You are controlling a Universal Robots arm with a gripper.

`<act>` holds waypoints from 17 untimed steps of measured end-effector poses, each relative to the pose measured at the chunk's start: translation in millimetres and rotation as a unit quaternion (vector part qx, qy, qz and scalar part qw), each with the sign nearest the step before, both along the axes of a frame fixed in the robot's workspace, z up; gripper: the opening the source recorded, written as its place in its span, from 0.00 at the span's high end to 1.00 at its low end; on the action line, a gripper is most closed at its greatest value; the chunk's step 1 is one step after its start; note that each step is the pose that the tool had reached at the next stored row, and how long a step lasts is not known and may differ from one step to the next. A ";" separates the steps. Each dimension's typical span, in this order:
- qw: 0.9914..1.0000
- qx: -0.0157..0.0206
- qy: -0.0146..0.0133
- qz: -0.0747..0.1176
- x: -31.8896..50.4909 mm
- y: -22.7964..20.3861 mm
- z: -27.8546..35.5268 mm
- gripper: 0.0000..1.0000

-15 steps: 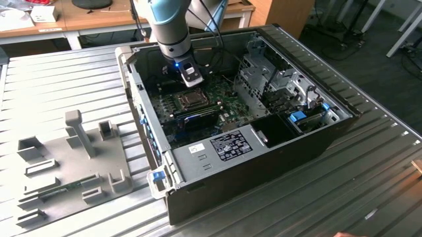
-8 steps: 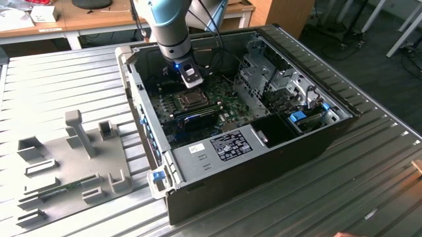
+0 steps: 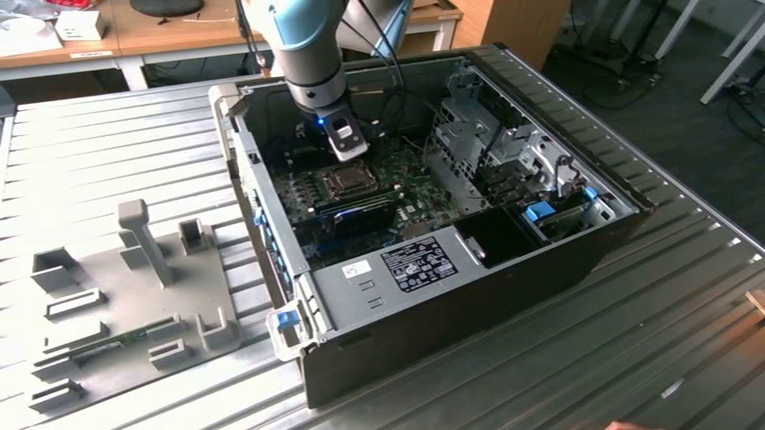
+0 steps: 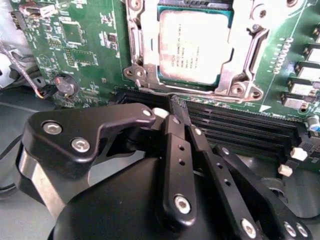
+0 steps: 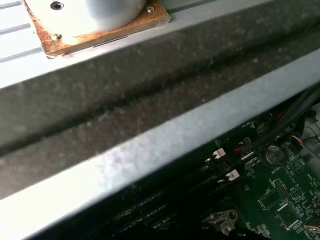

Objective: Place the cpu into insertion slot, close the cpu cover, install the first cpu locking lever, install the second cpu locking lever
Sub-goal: 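Install the first cpu locking lever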

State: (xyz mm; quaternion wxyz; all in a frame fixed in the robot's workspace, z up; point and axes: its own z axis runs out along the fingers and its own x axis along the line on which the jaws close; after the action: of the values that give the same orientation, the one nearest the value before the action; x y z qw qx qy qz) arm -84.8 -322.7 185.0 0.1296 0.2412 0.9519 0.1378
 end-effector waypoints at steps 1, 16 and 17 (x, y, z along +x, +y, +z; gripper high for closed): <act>1.000 0.000 0.000 0.000 0.0 0.0 -0.1 0.90; 1.000 0.000 0.000 0.000 -0.2 -0.2 -1.1 0.90; 1.000 0.000 0.000 0.000 -0.2 -0.2 -1.1 0.90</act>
State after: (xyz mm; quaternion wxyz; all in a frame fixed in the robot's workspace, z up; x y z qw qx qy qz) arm -85.0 -323.0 183.9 0.1294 0.2412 0.9519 0.1375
